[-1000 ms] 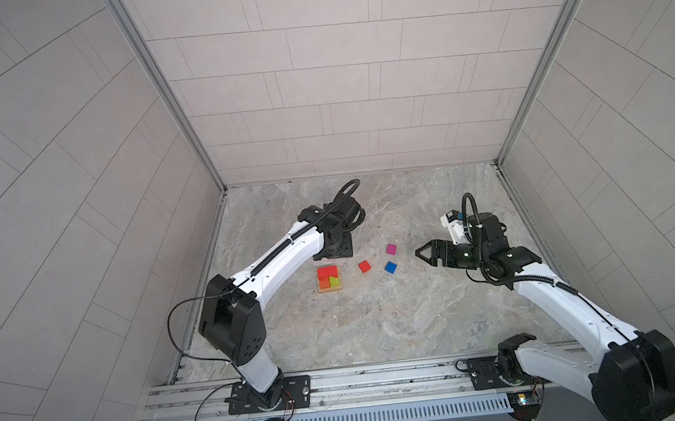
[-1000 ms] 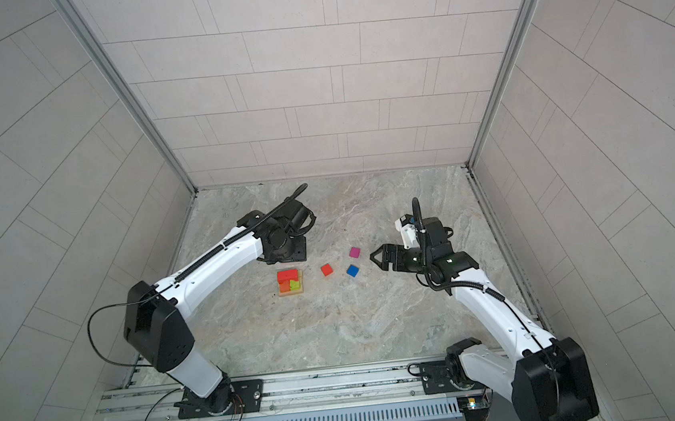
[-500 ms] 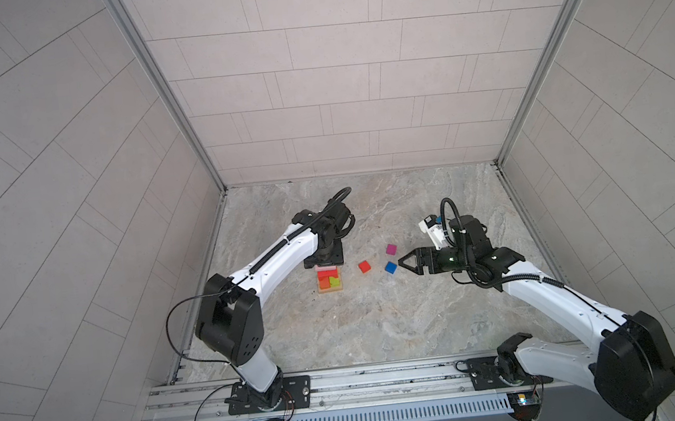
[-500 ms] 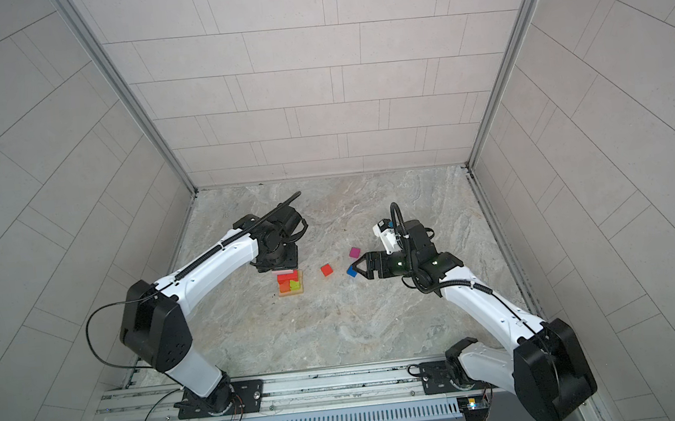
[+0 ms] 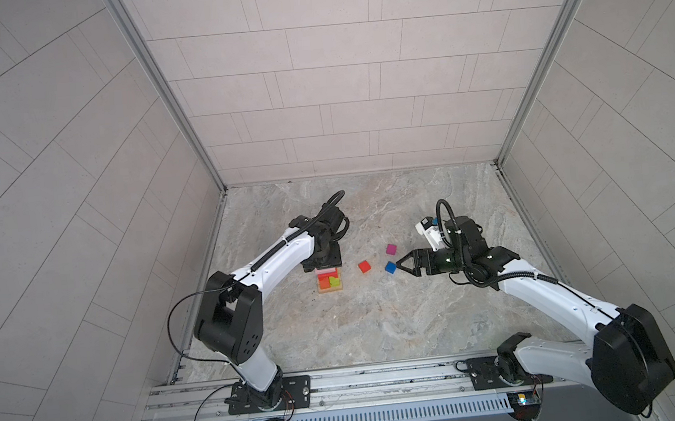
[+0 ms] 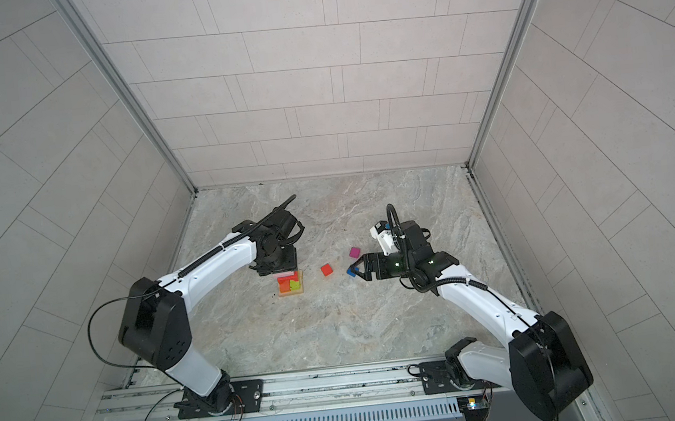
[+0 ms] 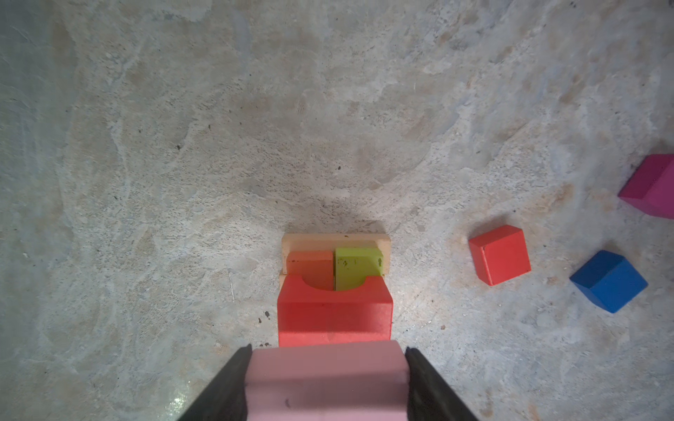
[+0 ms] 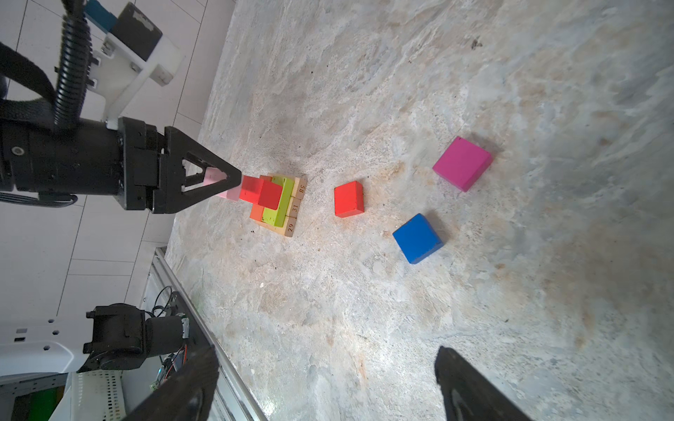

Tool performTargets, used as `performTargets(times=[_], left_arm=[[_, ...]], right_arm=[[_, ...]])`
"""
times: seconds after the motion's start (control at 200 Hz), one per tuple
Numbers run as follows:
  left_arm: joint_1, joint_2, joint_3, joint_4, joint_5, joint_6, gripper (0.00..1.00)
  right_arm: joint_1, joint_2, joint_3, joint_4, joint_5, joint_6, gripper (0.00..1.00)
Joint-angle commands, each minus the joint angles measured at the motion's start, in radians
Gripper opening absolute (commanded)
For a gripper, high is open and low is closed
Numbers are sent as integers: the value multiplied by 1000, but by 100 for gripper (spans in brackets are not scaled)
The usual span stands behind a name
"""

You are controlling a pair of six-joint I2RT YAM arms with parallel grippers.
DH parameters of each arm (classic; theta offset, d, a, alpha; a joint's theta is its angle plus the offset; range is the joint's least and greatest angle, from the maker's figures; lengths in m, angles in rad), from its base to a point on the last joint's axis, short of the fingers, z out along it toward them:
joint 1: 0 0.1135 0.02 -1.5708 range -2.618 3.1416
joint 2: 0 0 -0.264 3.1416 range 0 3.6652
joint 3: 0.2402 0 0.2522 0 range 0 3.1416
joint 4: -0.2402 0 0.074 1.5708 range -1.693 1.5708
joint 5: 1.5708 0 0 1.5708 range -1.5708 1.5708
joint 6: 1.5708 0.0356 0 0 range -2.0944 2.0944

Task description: Build the wood block tower

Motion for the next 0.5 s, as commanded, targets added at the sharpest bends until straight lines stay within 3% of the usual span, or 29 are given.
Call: performTargets(times=[0.0, 0.495], left_arm=[[7, -7, -26, 42, -10, 6, 56], [9, -21, -80, 119, -9, 25, 56]], right_arm=[[8, -5, 16, -6, 13, -9, 94], [18, 5, 27, -14, 23, -9, 94]])
